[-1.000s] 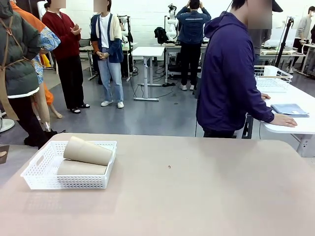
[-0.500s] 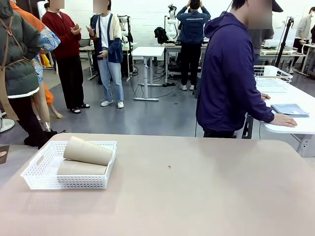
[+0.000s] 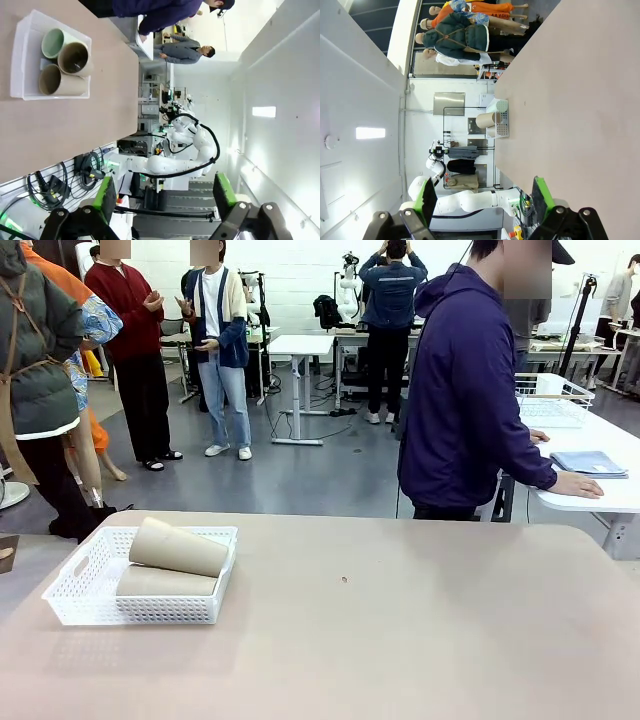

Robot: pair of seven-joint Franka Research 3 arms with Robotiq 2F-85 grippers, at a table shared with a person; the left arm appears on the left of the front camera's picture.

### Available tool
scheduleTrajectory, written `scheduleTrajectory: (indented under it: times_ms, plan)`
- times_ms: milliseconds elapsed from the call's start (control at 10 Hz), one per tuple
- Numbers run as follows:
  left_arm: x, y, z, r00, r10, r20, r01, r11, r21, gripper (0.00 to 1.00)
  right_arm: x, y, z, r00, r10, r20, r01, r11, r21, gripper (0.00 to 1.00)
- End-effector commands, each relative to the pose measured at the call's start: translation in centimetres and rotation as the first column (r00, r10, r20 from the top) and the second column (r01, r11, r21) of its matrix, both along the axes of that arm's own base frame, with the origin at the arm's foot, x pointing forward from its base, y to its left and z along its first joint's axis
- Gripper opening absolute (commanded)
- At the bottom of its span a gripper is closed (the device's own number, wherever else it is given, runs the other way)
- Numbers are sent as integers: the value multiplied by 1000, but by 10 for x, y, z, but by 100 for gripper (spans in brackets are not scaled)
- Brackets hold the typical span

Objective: Clean and organize the cups into the basket.
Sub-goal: Move the Organizing basket back to the left side of the table.

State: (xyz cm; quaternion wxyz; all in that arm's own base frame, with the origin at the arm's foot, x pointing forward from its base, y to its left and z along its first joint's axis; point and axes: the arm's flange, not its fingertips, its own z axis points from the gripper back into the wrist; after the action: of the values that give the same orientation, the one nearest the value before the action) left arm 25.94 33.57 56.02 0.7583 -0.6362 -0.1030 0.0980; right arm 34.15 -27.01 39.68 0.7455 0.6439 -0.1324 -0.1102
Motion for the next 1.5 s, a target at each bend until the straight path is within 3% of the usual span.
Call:
scheduleTrajectory:
  times_ms: [0, 1400]
  plan:
    - [-1, 13, 8, 1000, 14, 21, -15, 1000, 25, 100, -2, 1, 0, 1000, 12, 2, -12, 1000, -14, 100]
    - [-3, 6, 8, 1000, 14, 13, -14, 1000, 19, 100, -2, 1, 0, 1000, 12, 2, -12, 1000, -14, 100]
